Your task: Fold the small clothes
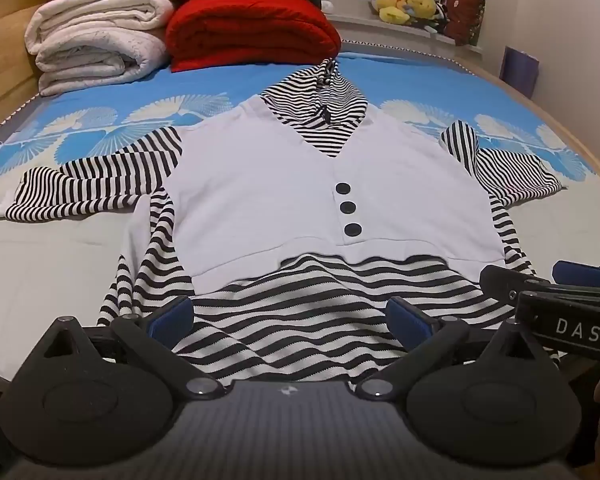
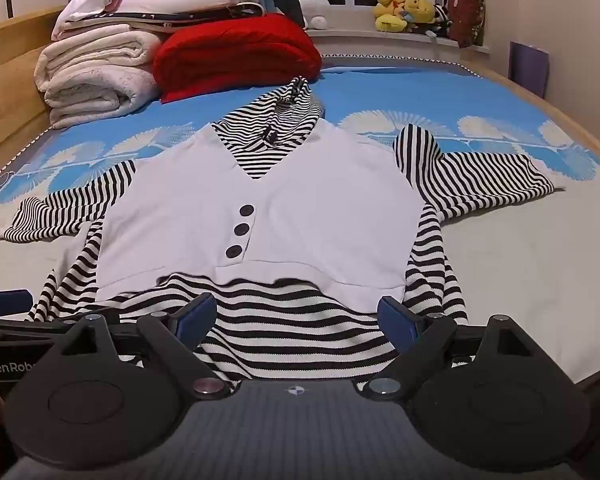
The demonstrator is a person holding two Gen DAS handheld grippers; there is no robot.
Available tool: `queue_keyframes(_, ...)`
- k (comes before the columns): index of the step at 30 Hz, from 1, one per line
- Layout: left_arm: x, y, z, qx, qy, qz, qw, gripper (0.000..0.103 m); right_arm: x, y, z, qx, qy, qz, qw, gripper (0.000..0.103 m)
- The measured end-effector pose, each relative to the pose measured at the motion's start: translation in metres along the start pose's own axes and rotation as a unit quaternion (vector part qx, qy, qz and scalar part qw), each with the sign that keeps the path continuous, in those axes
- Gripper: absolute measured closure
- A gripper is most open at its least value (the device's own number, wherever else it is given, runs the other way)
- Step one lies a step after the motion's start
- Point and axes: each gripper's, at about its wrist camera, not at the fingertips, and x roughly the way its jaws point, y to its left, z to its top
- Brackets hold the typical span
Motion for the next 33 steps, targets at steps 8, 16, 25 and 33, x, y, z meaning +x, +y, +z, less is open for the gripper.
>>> queue_keyframes(8, -0.0012, -0.0006, -0.0019, 0.0, -0.001, 0.0, 1.0, 0.001, 0.0004, 0.0006, -0.0003, -0.003, 0.002, 0.0, 1.0, 0.015)
queue_keyframes(16, -0.0001, -0.0002, 0.0001, 0.0, 0.0, 0.0, 1.0, 0.001, 0.0004, 0.0006, -0.0002, -0.004, 0.002, 0.0, 1.0, 0.015)
queue_keyframes(25, -0.0002, -0.0005, 0.0, 0.0, 0.0, 0.0, 1.0, 0.001, 0.0003, 0.0008, 0.0001, -0.004, 0.002, 0.0, 1.0, 0.015)
queue_keyframes(33, -0.0001, -0.0005, 0.0003, 0.0, 0.0, 0.0, 1.0, 0.001, 0.0003, 0.0012, -0.0002, -0.004, 0.002, 0.0, 1.0, 0.015)
